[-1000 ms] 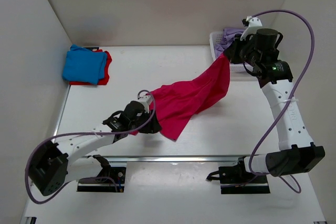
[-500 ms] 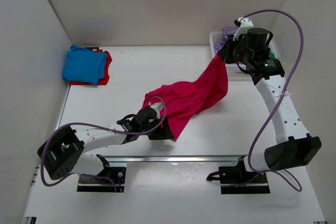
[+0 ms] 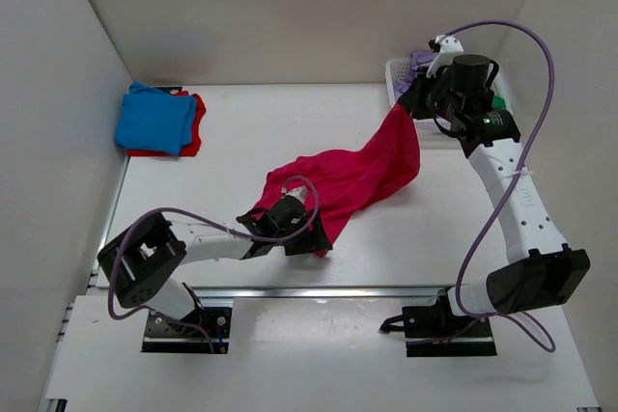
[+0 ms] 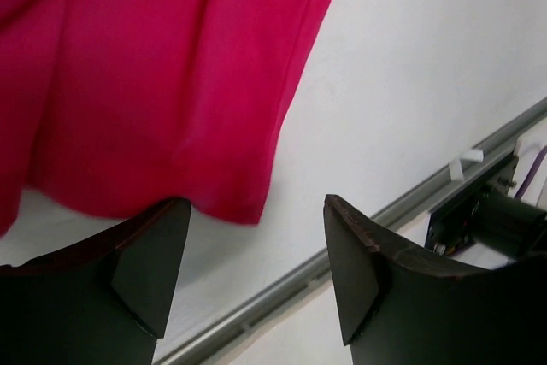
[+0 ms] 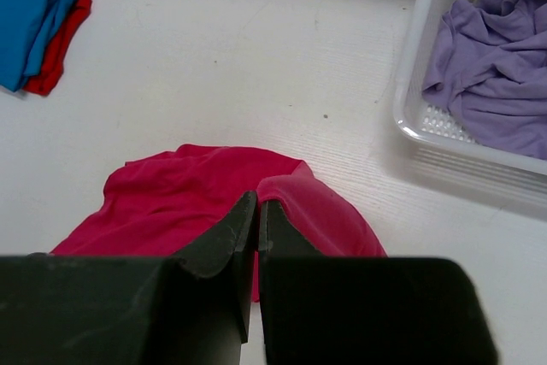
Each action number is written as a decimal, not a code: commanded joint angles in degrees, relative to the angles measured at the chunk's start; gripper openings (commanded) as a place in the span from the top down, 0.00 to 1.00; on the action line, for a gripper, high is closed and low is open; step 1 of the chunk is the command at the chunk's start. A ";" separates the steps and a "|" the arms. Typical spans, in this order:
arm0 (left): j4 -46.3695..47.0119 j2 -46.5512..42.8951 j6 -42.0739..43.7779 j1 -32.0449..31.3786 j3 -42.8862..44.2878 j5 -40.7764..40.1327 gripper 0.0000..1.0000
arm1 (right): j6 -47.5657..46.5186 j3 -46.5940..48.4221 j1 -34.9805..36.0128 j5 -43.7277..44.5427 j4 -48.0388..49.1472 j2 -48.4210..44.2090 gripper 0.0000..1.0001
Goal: Fold and stack the t-shirts
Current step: Flatten out the tshirt
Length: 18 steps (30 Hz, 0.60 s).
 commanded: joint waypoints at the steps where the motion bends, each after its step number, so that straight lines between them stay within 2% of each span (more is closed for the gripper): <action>1: -2.06 3.48 0.27 -0.81 5.65 -2.10 0.24 | 0.58 -0.29 -0.73 -1.27 3.25 -1.15 1.00; 3: -2.07 5.33 0.45 -1.43 6.54 -1.75 0.23 | 0.32 -0.64 -0.64 -1.36 3.25 -0.98 1.00; 5: -2.06 6.66 -0.61 -1.70 6.46 -1.74 0.28 | 0.14 -0.38 -0.90 -1.27 3.42 -1.24 1.00; 7: -1.54 7.01 -0.79 -1.79 6.11 -2.18 0.52 | 0.14 -0.47 -1.34 -1.62 2.99 -0.98 1.00; 8: -2.06 6.84 -0.96 -1.79 6.02 -2.53 0.57 | -0.04 -0.55 -1.43 -1.62 3.08 -1.32 1.00; 10: -2.07 5.79 -1.04 -1.70 5.50 -2.97 0.76 | 0.05 -0.91 -1.52 -1.79 3.34 -1.58 1.00; 11: -2.07 5.26 -1.05 -1.44 5.67 -3.15 0.83 | 0.14 -0.91 -1.87 -2.14 3.43 -1.42 1.00; 12: -4.33 3.69 -1.14 -1.35 5.06 -3.85 0.95 | 0.23 -1.17 -2.13 -2.15 3.60 -1.33 1.00; 13: -4.96 3.06 -1.40 -1.26 4.97 -4.72 1.00 | 0.23 -1.17 -2.39 -2.49 3.61 -1.41 1.00; 18: -15.58 -8.61 5.00 5.14 6.02 -6.49 1.00 | -0.82 0.58 -3.97 -3.02 1.77 -1.41 1.00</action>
